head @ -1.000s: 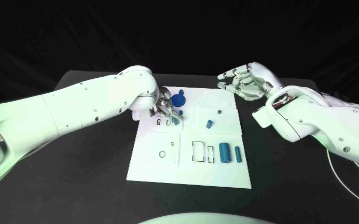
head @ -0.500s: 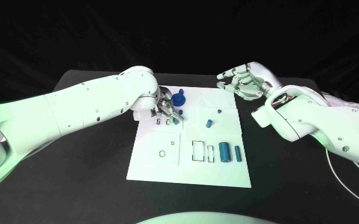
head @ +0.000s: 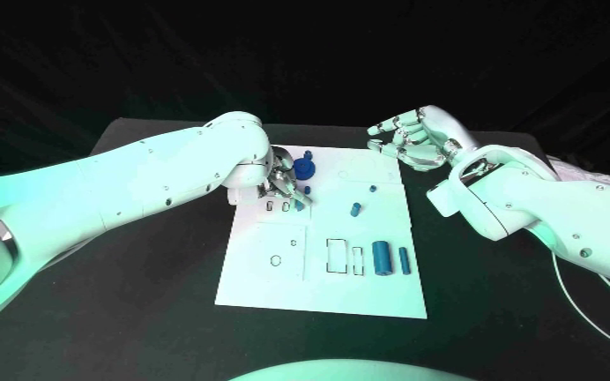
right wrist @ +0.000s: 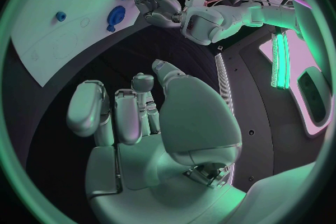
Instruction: Assemble the parts on the task board
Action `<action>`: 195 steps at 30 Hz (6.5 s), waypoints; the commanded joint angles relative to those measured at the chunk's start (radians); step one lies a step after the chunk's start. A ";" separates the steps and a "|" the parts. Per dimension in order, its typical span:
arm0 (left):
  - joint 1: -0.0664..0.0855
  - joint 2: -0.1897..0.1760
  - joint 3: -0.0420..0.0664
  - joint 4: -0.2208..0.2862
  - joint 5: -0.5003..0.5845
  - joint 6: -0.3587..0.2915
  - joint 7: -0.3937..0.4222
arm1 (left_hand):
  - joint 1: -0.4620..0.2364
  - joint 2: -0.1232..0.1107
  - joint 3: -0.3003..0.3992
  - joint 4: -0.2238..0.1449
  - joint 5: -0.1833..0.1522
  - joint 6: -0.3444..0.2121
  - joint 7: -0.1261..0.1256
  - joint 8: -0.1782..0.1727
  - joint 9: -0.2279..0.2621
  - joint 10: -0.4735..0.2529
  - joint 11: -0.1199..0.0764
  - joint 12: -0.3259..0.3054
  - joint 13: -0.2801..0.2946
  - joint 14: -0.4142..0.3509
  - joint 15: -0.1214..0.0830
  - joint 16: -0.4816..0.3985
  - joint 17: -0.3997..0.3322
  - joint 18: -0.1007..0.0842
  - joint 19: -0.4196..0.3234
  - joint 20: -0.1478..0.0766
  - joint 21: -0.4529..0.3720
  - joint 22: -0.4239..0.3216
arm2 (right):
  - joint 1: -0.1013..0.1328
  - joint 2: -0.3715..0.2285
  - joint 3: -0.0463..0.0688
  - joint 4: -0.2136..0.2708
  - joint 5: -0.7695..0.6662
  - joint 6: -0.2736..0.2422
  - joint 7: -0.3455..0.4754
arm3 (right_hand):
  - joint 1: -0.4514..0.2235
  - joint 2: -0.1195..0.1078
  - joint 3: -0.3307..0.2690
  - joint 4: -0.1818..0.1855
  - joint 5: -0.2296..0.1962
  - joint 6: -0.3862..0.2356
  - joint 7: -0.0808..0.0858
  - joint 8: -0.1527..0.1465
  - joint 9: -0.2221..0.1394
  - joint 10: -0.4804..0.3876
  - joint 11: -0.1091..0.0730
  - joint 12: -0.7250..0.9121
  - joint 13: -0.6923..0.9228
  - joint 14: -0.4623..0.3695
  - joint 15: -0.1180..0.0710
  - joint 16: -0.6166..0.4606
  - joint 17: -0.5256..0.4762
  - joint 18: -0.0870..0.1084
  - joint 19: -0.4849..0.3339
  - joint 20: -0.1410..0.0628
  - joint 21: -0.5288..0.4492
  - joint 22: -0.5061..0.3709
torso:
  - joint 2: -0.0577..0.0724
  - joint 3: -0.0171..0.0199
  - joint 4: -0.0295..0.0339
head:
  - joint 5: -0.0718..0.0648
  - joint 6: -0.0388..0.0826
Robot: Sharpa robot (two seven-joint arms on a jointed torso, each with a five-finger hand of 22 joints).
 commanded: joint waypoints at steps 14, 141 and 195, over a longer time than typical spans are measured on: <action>0.000 -0.003 0.000 0.004 0.027 -0.003 0.003 | 0.052 -0.168 0.667 -0.096 0.098 -0.033 0.013 -0.006 0.036 -0.015 0.007 -0.049 -0.017 0.105 -0.011 0.003 0.263 -0.017 0.000 0.000 -0.004 0.012 | -0.005 0.001 0.000 -0.003 -0.008 0.025 -0.005 | 0.010 0.002 -0.001 -0.004 0.007 0.005 0.004 0.006 -0.001 0.001 0.000 -0.003 -0.001 0.053 0.004 -0.004 0.044 0.013 -0.003 -0.001 -0.006 -0.001 | -0.001 0.0009 0.0008 | 0.002 0.000; -0.072 -0.103 -0.004 0.142 -0.155 -0.140 0.012 | -0.277 -0.260 0.764 -0.126 0.122 0.044 -0.026 0.030 0.092 0.085 -0.028 0.018 0.084 0.105 -0.025 0.003 0.263 -0.029 0.028 -0.016 0.030 0.073 | -0.025 -0.011 -0.002 0.013 -0.085 0.010 -0.001 | -0.002 0.005 -0.011 0.005 0.041 0.006 0.003 0.007 0.001 -0.006 -0.001 -0.014 -0.012 0.052 0.003 -0.015 0.037 0.014 -0.005 -0.001 -0.017 -0.013 | -0.005 0.0078 0.0068 | 0.008 -0.027; 0.017 -0.223 0.073 0.178 -0.030 -0.116 0.018 | -0.246 -0.251 0.250 0.017 0.118 -0.013 0.014 -0.102 0.030 0.018 0.004 -0.086 -0.009 0.105 -0.003 0.003 0.263 -0.017 0.004 -0.004 -0.028 0.034 | -0.029 0.003 -0.002 -0.006 -0.067 0.024 0.003 | 0.004 0.003 -0.010 0.001 0.052 0.005 0.003 0.006 0.000 -0.010 -0.001 -0.020 -0.017 0.052 0.003 -0.018 0.035 0.015 -0.006 -0.001 -0.020 -0.017 | -0.006 0.0087 0.0089 | 0.012 -0.014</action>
